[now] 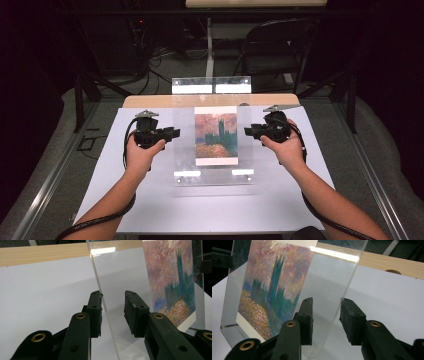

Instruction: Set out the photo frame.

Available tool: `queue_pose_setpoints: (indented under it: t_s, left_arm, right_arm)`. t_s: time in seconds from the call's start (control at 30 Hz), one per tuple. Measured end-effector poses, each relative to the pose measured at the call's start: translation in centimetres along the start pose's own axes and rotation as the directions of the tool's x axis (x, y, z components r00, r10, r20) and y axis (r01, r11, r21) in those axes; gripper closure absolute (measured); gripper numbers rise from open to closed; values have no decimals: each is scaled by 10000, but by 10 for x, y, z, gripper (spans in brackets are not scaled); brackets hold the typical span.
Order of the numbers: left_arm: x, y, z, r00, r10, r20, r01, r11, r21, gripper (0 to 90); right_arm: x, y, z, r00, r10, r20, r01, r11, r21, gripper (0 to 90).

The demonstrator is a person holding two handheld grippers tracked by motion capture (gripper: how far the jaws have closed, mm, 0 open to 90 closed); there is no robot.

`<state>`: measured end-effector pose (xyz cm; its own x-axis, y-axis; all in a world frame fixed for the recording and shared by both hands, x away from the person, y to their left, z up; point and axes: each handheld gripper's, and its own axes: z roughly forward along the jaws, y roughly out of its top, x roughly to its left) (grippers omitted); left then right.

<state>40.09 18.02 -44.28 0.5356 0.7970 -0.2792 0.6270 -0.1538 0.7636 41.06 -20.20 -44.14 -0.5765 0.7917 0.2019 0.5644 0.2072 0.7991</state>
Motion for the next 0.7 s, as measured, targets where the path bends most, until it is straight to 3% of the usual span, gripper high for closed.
queue_pose_setpoints:
  t_s: [0.7]
  left_arm:
    - [-14,-13,-23,9992,410,36,-409,9987,-301,734]
  right_arm:
    - [11,-7,-24,9986,-426,-308,424,9991,-63,699]
